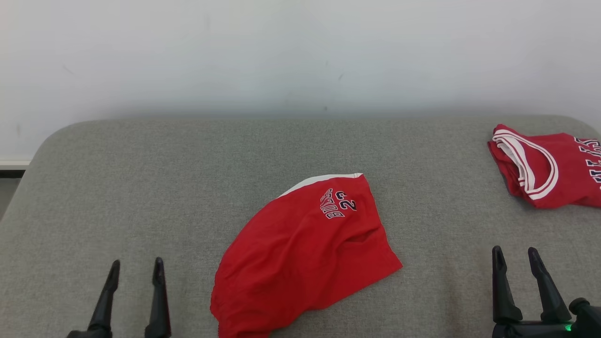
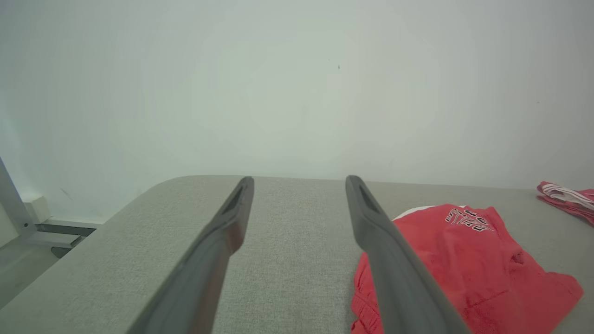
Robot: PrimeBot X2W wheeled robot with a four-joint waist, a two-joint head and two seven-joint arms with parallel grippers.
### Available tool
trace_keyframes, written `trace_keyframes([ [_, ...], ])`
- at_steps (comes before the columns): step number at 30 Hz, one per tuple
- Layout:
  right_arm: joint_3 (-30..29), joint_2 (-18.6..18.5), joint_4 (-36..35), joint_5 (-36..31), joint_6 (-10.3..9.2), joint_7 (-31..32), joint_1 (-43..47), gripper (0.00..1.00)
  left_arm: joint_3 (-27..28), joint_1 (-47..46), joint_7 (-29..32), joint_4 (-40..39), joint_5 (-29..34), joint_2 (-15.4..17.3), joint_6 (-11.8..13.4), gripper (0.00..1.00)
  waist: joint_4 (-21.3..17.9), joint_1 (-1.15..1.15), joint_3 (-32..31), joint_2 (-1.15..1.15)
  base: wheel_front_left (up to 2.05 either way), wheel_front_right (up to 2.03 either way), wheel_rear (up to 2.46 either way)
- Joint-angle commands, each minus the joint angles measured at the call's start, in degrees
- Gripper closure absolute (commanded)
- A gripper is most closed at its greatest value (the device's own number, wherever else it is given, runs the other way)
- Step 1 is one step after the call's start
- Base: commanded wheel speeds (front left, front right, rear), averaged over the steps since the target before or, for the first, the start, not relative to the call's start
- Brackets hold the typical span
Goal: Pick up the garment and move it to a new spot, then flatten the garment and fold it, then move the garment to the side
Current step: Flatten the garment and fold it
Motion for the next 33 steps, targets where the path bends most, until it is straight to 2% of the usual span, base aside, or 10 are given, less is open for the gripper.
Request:
trace_keyframes([
  [1, 0.1, 0.1, 0.1, 0.4, -0.16, 0.0, 0.7, 0.00, 1.0, 0.9, -0.2, 0.1, 0.6, -0.3, 0.2, 0.00, -0.1, 0.00, -0.1, 0.00, 0.00, 0.00, 0.00],
  [3, 0.7, 0.4, 0.5, 0.5, -0.16, 0.0, 1.0, 0.00, 3.0, 1.7, -0.2, 1.0, 1.2, -0.9, 0.0, 0.00, -0.3, 0.00, -0.1, 0.00, 0.00, 0.00, 0.00],
  [10, 1.7, 0.1, 1.4, 0.5, -0.16, 0.0, 1.0, 0.00, 4.6, 1.9, -0.2, 2.2, 2.4, -2.0, -1.2, 0.00, 0.1, 0.00, 0.2, 0.00, 0.00, 0.00, 0.00],
  [18, 7.5, -2.7, 4.6, 0.8, -0.16, 0.8, -3.9, 0.00, 5.4, 0.0, -0.2, 2.5, 3.8, -3.2, -2.4, 0.00, 1.8, 0.00, 1.2, 0.00, 0.00, 0.00, 0.00],
  [33, 16.3, -6.1, 24.8, 2.6, -0.16, 3.5, -15.5, 0.00, 2.8, -3.2, -0.2, 3.6, 4.4, -4.6, -3.7, 0.00, 10.0, 0.00, 4.5, 0.00, 0.00, 0.00, 0.00],
])
